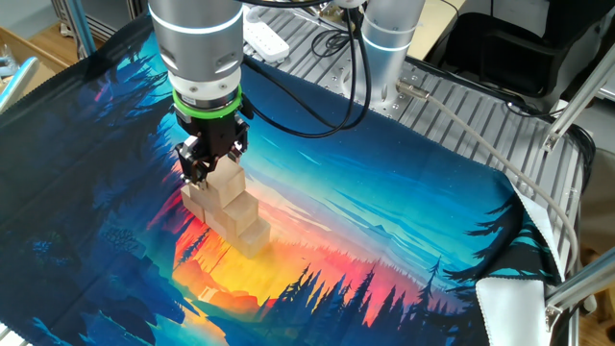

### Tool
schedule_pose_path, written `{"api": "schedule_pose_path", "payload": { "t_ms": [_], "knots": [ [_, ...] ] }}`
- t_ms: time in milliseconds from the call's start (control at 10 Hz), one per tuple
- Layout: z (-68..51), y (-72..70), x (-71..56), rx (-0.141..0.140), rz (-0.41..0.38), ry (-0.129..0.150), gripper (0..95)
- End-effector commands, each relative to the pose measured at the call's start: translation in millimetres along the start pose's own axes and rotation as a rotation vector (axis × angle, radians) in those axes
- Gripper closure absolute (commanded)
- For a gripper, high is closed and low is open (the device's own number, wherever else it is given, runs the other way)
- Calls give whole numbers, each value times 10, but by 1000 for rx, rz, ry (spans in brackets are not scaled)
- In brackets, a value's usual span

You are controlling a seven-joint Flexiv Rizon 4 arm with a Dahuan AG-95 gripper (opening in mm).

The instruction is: Stack the blocks into a pyramid shape

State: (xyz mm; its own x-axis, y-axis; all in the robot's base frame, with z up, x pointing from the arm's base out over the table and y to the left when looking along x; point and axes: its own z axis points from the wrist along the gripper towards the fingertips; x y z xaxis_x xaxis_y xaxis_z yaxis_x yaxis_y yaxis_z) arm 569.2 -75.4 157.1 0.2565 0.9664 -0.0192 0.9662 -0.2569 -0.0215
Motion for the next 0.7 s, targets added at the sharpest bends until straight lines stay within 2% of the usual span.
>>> {"api": "schedule_pose_path", "payload": {
  "t_ms": [100, 300, 400, 700],
  "knots": [
    [0, 0, 0, 0, 0, -1, 760],
    [0, 0, 0, 0, 0, -1, 760],
    [23, 13, 17, -1, 7, -11, 380],
    [23, 13, 17, -1, 6, -9, 380]
  ]
}}
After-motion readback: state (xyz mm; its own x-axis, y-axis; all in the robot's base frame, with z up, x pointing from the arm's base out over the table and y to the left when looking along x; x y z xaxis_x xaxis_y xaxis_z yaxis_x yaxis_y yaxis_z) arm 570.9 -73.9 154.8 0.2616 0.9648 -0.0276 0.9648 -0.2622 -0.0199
